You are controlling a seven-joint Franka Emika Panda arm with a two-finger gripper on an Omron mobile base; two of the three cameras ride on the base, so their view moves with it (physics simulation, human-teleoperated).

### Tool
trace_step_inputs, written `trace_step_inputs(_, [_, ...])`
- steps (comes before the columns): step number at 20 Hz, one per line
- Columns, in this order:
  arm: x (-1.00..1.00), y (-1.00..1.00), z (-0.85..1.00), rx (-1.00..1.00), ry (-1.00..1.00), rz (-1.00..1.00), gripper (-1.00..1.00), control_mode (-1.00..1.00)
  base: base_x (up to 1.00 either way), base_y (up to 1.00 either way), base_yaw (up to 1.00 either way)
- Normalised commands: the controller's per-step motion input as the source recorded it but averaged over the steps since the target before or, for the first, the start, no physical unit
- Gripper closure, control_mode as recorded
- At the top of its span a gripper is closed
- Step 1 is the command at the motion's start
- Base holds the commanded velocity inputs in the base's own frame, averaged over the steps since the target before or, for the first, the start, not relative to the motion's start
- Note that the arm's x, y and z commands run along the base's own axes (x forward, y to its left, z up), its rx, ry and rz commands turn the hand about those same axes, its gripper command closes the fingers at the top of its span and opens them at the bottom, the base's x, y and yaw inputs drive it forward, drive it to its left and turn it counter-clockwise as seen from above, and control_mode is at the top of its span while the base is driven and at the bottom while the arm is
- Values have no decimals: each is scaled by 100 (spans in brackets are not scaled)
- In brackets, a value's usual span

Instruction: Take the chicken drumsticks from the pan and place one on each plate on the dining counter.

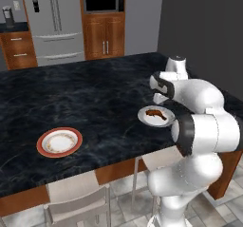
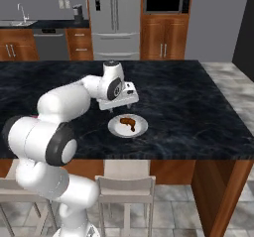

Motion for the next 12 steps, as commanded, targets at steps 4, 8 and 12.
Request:
trace_step_inputs(4, [-100,89,44,-7,-27,0,-100,-100,0,0,0])
trace_step_inputs(8, [-100,54,19,0,-7,0,-100,-100,0,0,0])
trace_step_inputs(12, [-100,23,28,0,-3,0,-100,-100,0,0,0])
